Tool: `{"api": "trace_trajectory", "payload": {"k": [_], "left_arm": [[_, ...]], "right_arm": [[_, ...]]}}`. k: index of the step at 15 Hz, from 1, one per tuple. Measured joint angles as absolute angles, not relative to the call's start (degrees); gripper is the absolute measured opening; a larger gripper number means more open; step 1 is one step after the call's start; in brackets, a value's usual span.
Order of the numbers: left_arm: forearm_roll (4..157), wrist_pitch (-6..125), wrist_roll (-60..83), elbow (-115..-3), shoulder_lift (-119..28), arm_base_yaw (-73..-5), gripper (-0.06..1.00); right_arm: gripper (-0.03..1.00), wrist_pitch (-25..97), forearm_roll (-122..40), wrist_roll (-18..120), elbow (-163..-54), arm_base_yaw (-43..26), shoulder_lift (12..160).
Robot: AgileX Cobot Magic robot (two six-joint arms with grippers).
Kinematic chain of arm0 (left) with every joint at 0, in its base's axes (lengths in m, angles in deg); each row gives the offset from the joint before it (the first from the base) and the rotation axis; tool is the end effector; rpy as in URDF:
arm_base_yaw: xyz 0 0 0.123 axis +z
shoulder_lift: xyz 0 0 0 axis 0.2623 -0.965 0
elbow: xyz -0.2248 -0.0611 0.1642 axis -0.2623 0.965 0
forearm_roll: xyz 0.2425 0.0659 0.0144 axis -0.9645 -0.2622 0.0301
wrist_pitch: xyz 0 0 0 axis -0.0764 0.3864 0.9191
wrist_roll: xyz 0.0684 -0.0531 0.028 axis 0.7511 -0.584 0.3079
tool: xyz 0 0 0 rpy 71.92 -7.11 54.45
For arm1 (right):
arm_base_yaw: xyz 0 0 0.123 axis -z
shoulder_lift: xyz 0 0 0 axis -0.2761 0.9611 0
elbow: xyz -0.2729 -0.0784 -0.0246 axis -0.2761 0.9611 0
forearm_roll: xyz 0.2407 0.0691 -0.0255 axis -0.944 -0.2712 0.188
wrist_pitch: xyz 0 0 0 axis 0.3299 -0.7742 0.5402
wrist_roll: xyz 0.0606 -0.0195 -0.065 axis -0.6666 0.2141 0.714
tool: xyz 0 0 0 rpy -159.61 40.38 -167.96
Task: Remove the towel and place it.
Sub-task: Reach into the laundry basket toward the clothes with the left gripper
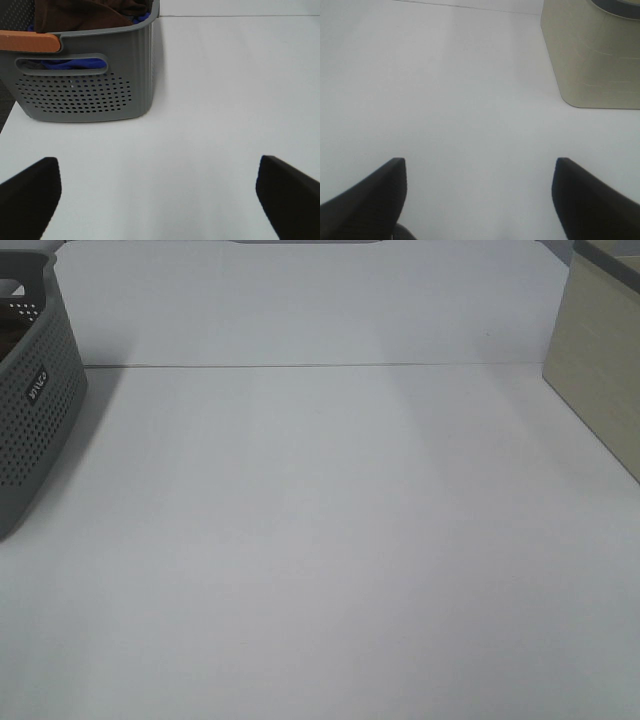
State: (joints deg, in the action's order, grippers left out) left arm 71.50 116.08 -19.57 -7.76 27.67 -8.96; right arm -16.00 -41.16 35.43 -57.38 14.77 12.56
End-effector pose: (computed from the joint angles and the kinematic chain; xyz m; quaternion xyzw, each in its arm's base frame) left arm -0.0042 -0.0069 0.2771 -0.0237 0.8497 0.0014 0.5268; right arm -0.0066 0.0106 0.2782 -0.0659 0.8488 0.0408 0.5230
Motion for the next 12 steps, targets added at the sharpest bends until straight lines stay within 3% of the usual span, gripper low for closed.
{"api": "trace_trajectory", "payload": {"k": [12], "left_arm": [[70.64, 116.08, -20.32, -7.76, 27.67, -8.96, 0.99]], "right_arm": [[0.77, -16.00, -41.16, 35.43, -57.38, 14.77, 12.56]]}}
